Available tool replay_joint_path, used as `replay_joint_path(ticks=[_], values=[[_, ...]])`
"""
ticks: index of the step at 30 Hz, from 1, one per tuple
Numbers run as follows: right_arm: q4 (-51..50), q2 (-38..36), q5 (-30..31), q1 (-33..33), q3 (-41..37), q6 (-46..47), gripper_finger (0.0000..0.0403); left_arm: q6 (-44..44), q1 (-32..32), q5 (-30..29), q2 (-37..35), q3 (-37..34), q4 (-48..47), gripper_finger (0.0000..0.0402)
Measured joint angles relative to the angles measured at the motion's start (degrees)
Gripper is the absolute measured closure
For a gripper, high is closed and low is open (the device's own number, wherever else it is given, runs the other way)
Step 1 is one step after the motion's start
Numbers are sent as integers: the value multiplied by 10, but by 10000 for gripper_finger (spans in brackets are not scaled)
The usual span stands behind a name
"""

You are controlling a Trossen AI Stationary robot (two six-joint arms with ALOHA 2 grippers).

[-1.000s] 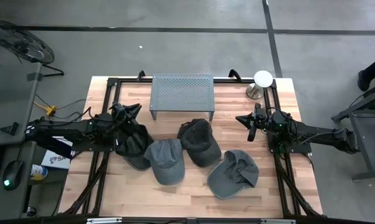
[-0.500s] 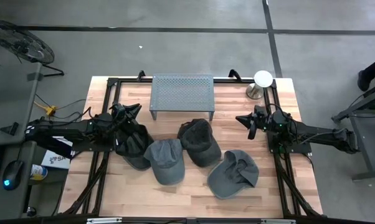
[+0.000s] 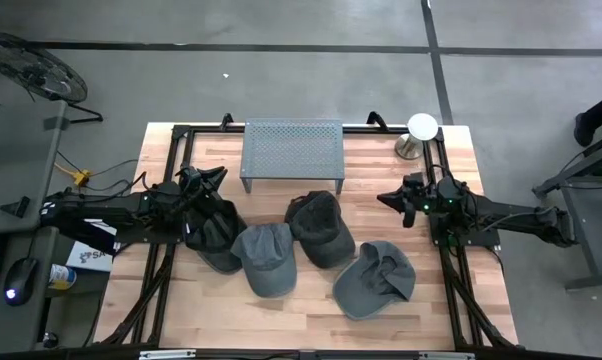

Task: Pick & Place hat
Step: Put the right gray cap on the shelf

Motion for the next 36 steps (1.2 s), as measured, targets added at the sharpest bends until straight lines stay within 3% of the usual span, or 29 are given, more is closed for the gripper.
replay_joint_path(ticks=[6, 13, 28, 36], values=[[-117, 24, 17, 0, 91, -14, 402, 0, 0, 0, 0, 0, 0, 341], [-300, 112, 71, 0, 246, -19, 402, 0, 0, 0, 0, 0, 0, 341], [-481, 335, 79, 0, 491, -48, 401, 0, 0, 0, 0, 0, 0, 341], [-578, 403, 134, 3, 559, -31, 348, 0, 0, 0, 0, 0, 0, 341]])
